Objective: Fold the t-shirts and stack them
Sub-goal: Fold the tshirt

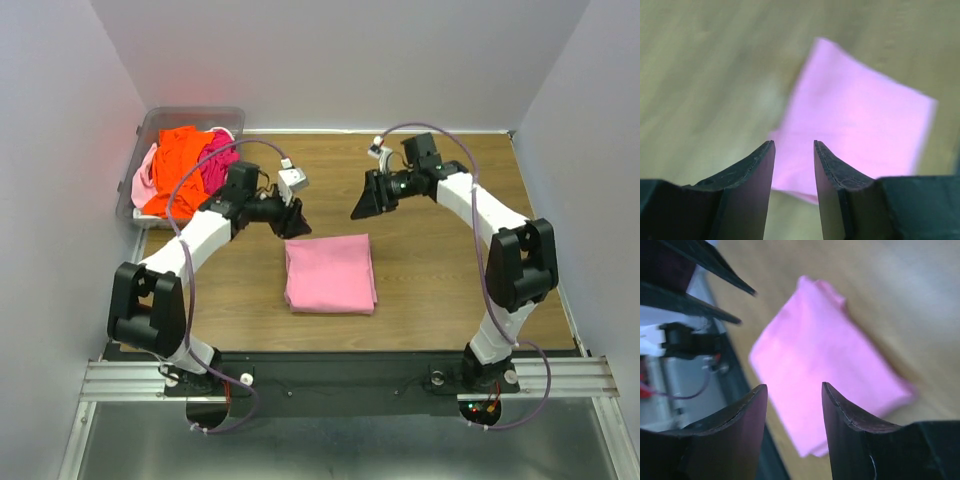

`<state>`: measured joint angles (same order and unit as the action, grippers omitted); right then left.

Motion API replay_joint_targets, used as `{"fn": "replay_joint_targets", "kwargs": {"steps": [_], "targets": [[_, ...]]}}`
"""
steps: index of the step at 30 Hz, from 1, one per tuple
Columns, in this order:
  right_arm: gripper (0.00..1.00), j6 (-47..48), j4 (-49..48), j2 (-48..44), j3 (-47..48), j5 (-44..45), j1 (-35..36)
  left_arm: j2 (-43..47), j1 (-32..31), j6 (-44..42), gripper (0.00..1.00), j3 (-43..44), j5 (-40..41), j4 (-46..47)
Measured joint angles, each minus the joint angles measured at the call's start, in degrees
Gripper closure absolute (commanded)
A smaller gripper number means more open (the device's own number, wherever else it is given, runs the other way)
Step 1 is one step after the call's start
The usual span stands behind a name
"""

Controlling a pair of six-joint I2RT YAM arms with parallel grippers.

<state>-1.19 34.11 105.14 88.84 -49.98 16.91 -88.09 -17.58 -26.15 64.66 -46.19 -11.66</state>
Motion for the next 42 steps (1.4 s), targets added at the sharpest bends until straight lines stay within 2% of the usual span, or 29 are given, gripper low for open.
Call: {"fn": "replay_joint_targets", "kwargs": {"steps": [5,11,15,21,25,27,31,35,38,42], "targets": [[0.49,-8.4,-7.2,0.3,-12.3,-6.8,4.0,1.3,-2.2,13.9,0.52,-11.0,-8.0,9.0],[0.54,-10.9,-10.9,12.8,-12.2,-6.5,3.3,-10.0,-0.3,22.5,0.52,-13.5,-9.0,14.7],[0.56,-11.6,-11.1,19.0,-8.6,-6.2,0.9,-19.7,2.5,25.1,0.55,-9.3,-10.9,15.7],[0.59,-11.7,-12.7,23.5,0.7,-4.8,-2.5,-29.5,5.2,26.4,0.56,3.8,-12.6,15.6],[0.54,-12.4,-13.0,22.8,4.0,-3.1,-3.4,-29.5,6.1,22.6,0.55,10.0,-10.2,10.5],[0.54,-13.4,-12.8,21.0,3.9,-3.2,-3.7,-27.0,6.4,21.3,0.55,10.4,-9.7,9.5],[0.55,-15.6,-13.1,13.4,0.9,-4.4,-3.8,-16.6,5.8,21.2,0.58,6.4,-10.6,8.9],[0.55,-16.8,-14.8,6.1,-4.2,-6.8,-2.6,-9.5,1.9,24.9,0.61,1.0,-12.7,13.6],[0.57,-16.7,-16.2,6.7,-8.5,-7.7,-0.8,-12.4,-0.5,27.7,0.62,-2.5,-13.5,17.0],[0.57,-15.3,-16.0,12.9,-13.0,-7.2,0.3,-21.3,1.4,28.8,0.62,-5.3,-11.9,17.4]]}}
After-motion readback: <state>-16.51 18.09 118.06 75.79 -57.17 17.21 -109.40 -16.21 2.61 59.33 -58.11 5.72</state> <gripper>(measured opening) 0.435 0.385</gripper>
